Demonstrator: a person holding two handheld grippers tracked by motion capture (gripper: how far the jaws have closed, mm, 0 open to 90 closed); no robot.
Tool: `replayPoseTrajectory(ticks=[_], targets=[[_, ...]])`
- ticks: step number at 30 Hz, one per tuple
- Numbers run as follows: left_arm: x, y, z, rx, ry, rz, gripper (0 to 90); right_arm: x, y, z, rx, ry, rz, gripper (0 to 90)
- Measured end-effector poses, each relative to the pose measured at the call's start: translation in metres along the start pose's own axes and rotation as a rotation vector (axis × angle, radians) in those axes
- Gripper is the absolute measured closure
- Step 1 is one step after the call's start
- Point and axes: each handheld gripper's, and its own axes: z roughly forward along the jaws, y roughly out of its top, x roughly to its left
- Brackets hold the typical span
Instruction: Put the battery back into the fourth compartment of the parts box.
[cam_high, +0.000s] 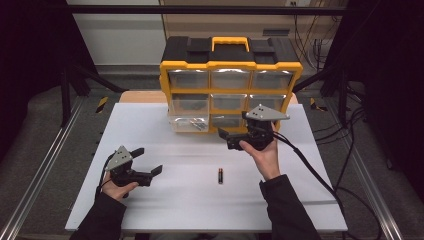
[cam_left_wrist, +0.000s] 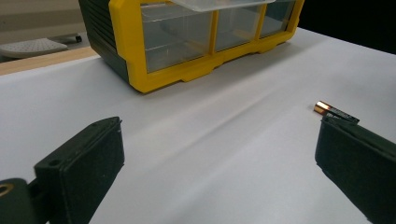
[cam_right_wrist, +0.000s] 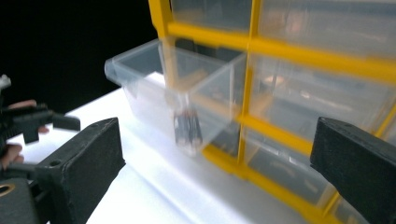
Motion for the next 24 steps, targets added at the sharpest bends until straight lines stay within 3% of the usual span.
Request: replayPoseTrajectory(ticks=[13, 24], targets=[[0.000, 0.000, 0.000, 0.000, 0.001, 0.000, 0.9, 0.002, -0.052, 0.006, 0.102, -0.023, 0.020, 2.1], [0.000, 0.000, 0.000, -0.001, 0.003, 0.001, 0.9, 0.011, -0.090, 0.020, 0.231, -0.024, 0.007, 2.5]])
